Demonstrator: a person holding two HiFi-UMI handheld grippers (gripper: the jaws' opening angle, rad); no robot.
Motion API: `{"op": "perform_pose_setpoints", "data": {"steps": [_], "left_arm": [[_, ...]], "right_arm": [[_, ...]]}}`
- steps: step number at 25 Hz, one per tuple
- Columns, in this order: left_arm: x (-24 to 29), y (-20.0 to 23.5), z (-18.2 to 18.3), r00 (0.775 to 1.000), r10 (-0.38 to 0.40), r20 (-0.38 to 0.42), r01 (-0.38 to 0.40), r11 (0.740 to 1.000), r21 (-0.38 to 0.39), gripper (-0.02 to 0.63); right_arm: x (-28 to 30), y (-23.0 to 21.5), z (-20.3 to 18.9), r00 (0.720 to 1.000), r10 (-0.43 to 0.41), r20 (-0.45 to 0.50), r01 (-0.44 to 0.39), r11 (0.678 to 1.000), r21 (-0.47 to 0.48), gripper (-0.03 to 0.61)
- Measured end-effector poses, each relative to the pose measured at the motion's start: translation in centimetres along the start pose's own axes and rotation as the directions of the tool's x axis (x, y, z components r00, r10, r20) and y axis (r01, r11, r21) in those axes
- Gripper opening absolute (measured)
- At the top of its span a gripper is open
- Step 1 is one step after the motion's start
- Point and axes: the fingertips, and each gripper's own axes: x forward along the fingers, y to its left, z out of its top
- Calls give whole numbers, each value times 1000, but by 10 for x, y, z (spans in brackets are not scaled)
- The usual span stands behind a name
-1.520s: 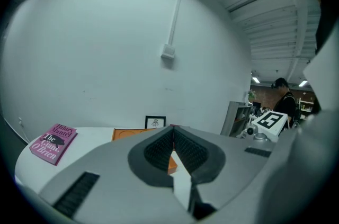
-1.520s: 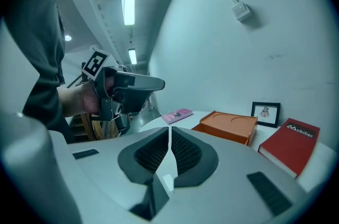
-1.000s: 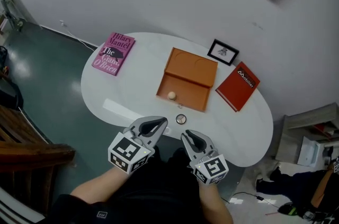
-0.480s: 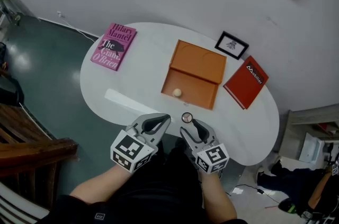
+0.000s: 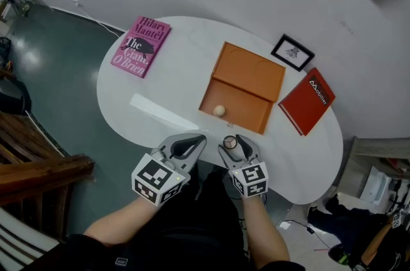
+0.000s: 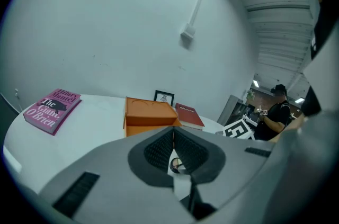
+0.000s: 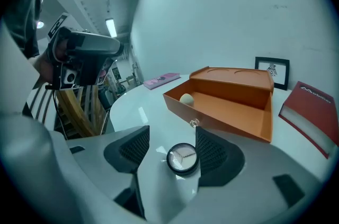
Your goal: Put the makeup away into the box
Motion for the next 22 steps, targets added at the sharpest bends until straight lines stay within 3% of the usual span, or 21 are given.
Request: {"op": "perform_pose_setpoints", "data": {"steps": [6,17,22], "left_arm": [[3,5,-9,1000,8,-20,-9,1000,-20,14],[-1,2,-11,1000,3,4,-3,999,-46,14],[-12,-1,5,999,-1,53,3,999,-37,14]], "right_arm": [[18,-4,-14,998,-37,-60,30,993,-116,242],[22,-15,-48,978,-87,-187,69,993,-99,238],[8,-13,-39,976,-92,-195,74,992,-98,233]]}}
